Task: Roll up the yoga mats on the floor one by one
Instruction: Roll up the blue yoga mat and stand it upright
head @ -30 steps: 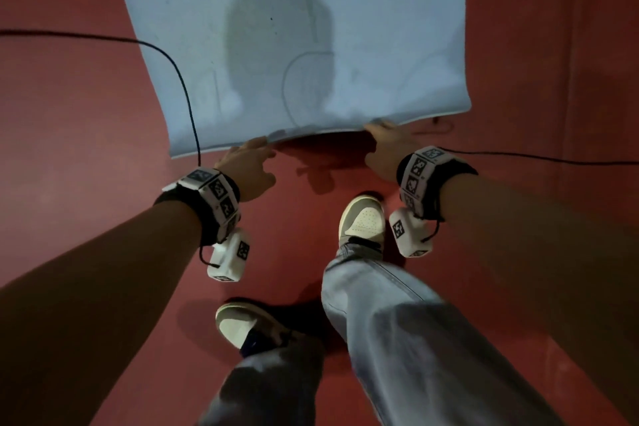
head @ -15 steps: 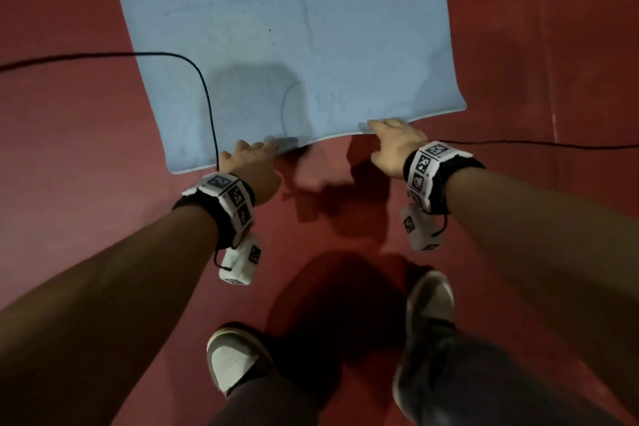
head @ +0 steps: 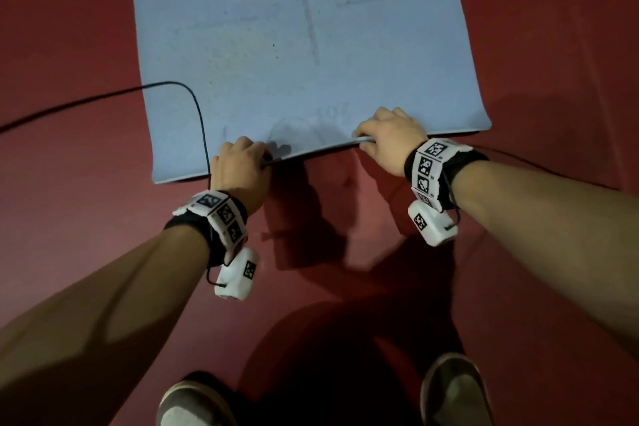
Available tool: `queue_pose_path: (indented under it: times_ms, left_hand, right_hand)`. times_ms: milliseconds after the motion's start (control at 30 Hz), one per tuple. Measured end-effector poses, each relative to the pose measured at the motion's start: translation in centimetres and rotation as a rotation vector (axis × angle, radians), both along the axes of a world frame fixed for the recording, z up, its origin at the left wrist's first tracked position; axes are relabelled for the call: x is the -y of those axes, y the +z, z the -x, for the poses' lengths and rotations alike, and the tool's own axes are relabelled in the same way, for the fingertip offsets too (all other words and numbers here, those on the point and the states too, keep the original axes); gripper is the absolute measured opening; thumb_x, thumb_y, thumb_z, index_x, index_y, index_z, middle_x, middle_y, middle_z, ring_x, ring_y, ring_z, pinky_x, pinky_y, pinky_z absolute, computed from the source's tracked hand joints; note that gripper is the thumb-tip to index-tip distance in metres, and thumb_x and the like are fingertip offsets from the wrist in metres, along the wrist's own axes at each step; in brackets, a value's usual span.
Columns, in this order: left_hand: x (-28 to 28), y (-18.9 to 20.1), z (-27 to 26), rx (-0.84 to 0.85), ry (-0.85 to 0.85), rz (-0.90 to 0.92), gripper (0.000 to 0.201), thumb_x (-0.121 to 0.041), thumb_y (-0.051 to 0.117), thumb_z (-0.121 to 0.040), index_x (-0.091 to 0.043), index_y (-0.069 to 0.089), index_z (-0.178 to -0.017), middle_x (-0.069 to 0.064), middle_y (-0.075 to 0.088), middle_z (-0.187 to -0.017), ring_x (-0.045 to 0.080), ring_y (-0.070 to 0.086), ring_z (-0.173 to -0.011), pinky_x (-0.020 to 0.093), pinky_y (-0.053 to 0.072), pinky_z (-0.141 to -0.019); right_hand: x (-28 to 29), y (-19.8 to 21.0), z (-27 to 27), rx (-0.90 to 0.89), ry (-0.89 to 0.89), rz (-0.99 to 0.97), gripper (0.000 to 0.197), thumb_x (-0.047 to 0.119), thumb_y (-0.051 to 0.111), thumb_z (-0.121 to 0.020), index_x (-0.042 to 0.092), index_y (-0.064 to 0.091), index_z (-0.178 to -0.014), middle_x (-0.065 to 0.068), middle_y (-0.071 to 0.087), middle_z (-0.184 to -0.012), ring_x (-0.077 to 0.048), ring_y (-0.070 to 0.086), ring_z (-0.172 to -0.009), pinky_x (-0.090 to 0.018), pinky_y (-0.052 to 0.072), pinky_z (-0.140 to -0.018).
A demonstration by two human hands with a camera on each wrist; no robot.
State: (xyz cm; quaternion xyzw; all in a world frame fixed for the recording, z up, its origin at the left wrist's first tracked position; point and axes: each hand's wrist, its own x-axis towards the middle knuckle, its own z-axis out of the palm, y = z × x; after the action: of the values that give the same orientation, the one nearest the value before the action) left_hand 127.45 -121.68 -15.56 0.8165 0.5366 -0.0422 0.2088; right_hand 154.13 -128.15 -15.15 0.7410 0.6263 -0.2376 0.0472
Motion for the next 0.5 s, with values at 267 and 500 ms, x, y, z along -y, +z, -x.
queue_pose_path:
  times_ms: [267, 500]
  left_hand:
    - [1.3, -0.8, 0.1, 0.035, 0.068, -0.089, 0.031, -0.01, 0.059, -0.084, -0.018, 0.071, -0.112, 0.007, 0.064, -0.114, 0.036, 0.052, -0.109, 0.044, 0.035, -0.091]
    - [1.8, -1.0, 0.8, 0.061, 0.153, -0.252, 0.023, -0.017, 0.057, -0.086, -0.018, 0.074, -0.101, 0.004, 0.066, -0.102, 0.031, 0.057, -0.1, 0.042, 0.031, -0.096]
  right_hand:
    - [0.7, -2.2, -0.5, -0.005, 0.09, -0.124, 0.028, 0.031, 0.052, -0.099, 0.025, 0.062, -0.125, -0.007, 0.054, -0.119, -0.032, 0.046, -0.113, -0.042, 0.037, -0.093]
    - [2.7, -4.3, -2.1, -0.142, 0.101, -0.385, 0.023, 0.008, 0.058, -0.092, 0.013, 0.067, -0.112, -0.008, 0.06, -0.105, -0.034, 0.053, -0.096, -0.046, 0.044, -0.087]
